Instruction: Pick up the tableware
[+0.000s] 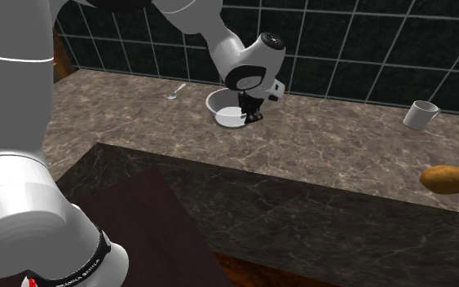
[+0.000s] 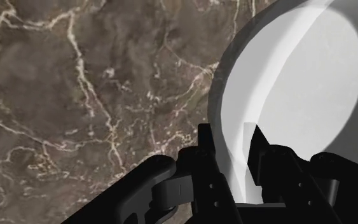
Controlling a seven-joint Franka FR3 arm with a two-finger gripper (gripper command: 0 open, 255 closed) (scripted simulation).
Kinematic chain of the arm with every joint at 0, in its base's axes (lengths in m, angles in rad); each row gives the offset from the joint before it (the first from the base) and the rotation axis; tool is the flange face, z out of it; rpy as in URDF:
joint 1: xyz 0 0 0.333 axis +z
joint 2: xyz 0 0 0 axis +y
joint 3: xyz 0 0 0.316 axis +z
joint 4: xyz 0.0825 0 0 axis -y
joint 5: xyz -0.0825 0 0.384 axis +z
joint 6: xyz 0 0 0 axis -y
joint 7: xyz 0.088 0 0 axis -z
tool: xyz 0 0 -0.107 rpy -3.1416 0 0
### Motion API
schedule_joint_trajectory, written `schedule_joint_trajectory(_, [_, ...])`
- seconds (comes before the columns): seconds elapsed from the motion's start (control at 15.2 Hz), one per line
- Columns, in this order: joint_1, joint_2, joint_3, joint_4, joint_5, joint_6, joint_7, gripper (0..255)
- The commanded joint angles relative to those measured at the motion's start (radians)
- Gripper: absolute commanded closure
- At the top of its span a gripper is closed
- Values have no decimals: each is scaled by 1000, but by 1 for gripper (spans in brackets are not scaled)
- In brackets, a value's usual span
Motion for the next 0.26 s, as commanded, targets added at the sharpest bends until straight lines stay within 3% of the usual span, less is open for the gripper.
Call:
schedule_joint_trajectory(0.0, [2, -20, -4, 0, -8, -18, 12, 255])
schedule_joint_trajectory(0.2, [4, -32, -7, -1, -13, -28, 19, 255])
